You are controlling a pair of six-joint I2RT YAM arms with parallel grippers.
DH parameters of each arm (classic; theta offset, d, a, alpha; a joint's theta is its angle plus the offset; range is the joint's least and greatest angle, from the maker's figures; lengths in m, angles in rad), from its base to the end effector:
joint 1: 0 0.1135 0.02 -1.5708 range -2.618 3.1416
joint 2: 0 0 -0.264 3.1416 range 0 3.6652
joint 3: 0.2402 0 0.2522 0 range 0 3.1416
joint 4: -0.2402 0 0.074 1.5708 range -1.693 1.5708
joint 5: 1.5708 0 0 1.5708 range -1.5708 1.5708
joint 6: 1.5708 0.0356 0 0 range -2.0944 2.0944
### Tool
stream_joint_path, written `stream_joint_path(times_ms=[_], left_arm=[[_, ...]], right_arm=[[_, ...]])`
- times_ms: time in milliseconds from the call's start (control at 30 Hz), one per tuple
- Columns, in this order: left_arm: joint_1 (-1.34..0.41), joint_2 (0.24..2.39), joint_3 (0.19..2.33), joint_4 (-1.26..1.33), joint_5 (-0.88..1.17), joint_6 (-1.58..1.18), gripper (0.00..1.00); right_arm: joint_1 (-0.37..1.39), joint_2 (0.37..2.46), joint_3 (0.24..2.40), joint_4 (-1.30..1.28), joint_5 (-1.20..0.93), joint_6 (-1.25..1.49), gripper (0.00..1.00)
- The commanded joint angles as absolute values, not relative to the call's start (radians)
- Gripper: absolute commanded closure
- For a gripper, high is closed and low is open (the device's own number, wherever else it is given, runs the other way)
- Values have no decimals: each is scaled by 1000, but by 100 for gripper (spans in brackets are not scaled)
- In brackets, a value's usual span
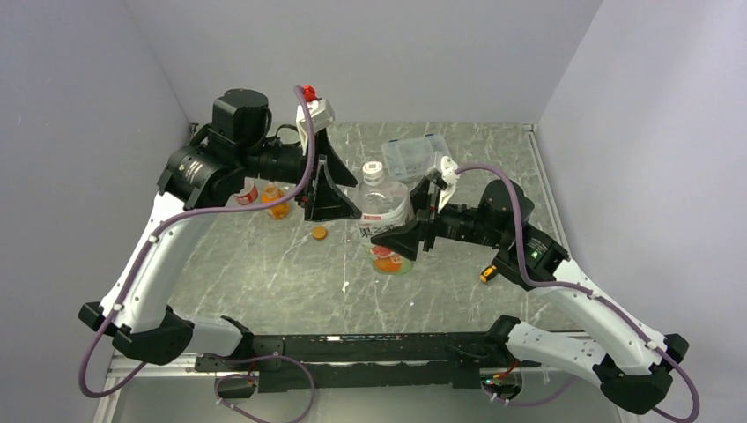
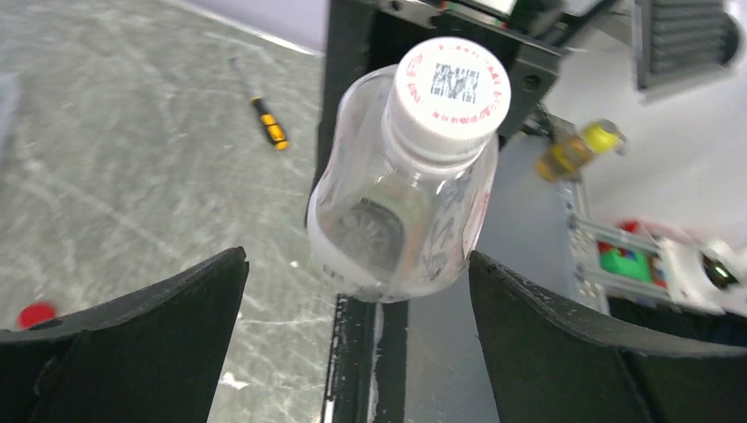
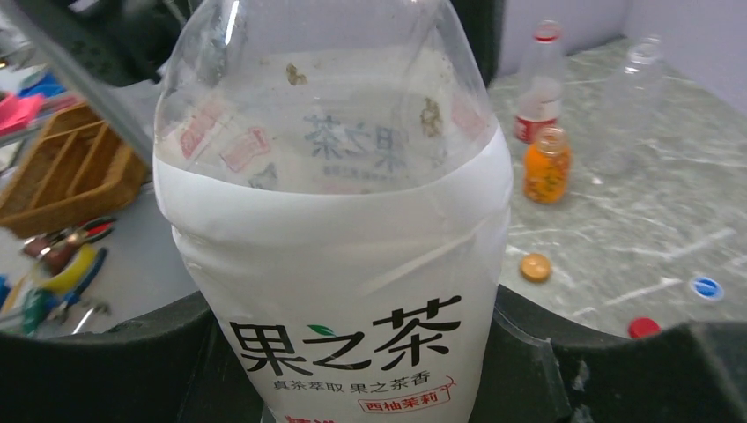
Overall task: Screw on the bottle caps
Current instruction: Screw the bottle cap onto the plastic bottle.
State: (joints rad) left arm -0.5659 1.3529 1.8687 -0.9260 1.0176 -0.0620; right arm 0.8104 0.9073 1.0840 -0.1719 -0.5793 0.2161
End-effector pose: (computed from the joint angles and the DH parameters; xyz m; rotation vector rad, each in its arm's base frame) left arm 0.1791 -0.1497 0.5073 1.1529 1.6761 -1.4005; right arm 0.1181 0.1524 0.4241 -0.9498 1.4244 1.2349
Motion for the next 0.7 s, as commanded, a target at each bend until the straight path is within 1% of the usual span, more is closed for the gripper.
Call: stream_joint_path(times_ms=[0, 100, 233, 433, 567, 667], left_arm=[[-561, 1324, 1897, -923, 719, -134, 0], [-561, 1321, 1919, -909, 606, -177, 1], [-562, 1336, 2000, -891, 445, -262, 2], [-562, 1395, 2112, -892, 346, -343, 5], [-562, 1425, 2131, -880, 262, -383, 6], [-564, 1433, 2106, -831, 238, -409, 9]], right_arm=[[817, 879, 1119, -190, -345, 161, 64], [829, 887, 1106, -201, -229, 149, 64], [873, 914, 1086, -187, -65, 138, 65], [923, 981, 1086, -161, 145, 132, 65], [942, 1029, 1105, -146, 229, 141, 65], [953, 1060, 1116, -136, 262, 144, 65]])
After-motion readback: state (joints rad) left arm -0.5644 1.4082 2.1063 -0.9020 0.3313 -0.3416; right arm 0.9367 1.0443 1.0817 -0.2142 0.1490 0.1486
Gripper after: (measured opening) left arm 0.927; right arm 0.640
